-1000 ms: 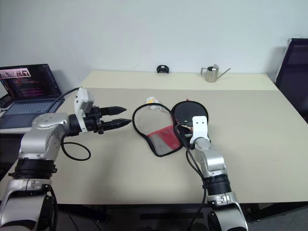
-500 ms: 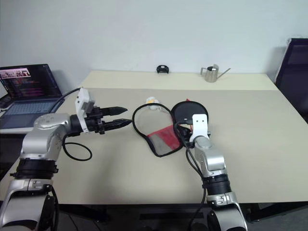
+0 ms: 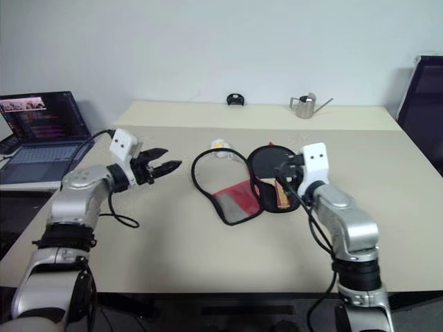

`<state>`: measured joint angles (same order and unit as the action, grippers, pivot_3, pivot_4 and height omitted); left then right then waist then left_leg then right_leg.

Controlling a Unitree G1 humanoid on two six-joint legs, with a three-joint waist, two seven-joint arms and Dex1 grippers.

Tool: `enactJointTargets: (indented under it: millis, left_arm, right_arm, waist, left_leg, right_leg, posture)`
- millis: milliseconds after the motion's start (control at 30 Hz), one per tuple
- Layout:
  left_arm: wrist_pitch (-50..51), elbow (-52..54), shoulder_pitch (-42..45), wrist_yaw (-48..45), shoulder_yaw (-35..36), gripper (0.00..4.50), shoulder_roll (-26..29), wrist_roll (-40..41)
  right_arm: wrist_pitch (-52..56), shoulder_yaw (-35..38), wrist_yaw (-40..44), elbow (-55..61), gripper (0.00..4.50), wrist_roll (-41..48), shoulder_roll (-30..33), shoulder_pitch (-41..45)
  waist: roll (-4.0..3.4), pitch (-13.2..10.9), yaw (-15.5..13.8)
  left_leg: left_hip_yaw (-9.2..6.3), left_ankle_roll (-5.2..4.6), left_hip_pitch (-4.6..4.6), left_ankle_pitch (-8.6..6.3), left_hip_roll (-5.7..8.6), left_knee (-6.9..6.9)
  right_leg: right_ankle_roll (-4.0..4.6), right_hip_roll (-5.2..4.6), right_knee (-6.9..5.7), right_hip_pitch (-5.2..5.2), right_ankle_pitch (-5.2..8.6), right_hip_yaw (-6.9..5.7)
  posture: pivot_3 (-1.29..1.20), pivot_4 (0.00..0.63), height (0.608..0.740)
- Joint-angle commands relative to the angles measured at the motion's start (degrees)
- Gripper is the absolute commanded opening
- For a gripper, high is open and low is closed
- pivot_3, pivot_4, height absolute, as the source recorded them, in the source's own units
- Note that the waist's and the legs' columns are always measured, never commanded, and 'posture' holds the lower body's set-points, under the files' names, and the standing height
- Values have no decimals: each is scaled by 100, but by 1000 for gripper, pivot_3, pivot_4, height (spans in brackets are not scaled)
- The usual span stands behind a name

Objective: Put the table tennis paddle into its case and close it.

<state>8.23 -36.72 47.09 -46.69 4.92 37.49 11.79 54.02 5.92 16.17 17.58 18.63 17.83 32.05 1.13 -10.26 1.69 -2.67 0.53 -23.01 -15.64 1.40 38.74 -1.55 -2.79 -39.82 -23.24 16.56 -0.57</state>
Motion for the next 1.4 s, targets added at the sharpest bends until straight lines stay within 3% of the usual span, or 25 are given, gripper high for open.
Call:
enactJointTargets:
  millis: [33, 333, 667, 1167, 1400]
  left_arm:
    - [-334, -534, 333, 512, 123, 3082, -64, -232]
    - [-81, -1280, 449, 793, 122, 3082, -304, -319]
    - [-585, -2383, 677, 2016, -125, 3082, -672, -966]
    - [-851, -2949, 1250, 1748, -368, 3082, -1521, -1295]
    - [-682, -2514, 1506, 1173, -269, 3082, -1860, -1074]
  right_arm:
    - [102, 252, 662, 675, 4081, 665, 340, 40]
    - [645, 595, 1629, 1218, 4081, 1932, 1455, 442]
    - [551, 471, 1684, 1161, 4081, 2221, 1623, 566]
    - [472, 458, 1609, 1111, 4081, 2310, 1622, 532]
    - [462, 559, 1722, 1155, 4081, 2392, 1923, 459]
  waist:
    - [0, 0, 24]
    - [7, -4, 9]
    - [22, -12, -11]
    - [24, -14, -27]
    - [26, -15, -26]
  left_leg:
    - [0, 0, 0, 0, 0, 0]
    - [-1, -1, -1, -1, 0, 1]
    - [-4, -1, -4, 0, 1, 2]
    - [-3, 0, -8, 0, 4, 3]
    - [-4, 0, -12, 0, 5, 4]
  right_leg:
    - [0, 0, 0, 0, 0, -1]
    - [0, -2, 4, 1, 0, -3]
    - [-1, -7, 6, 1, 0, -5]
    - [-1, -9, 6, 1, 0, -8]
    - [-1, -9, 11, 1, 0, -9]
  posture:
    - [0, 150, 740]
    - [0, 150, 740]
    - [0, 150, 740]
    - [0, 150, 740]
    - [0, 150, 740]
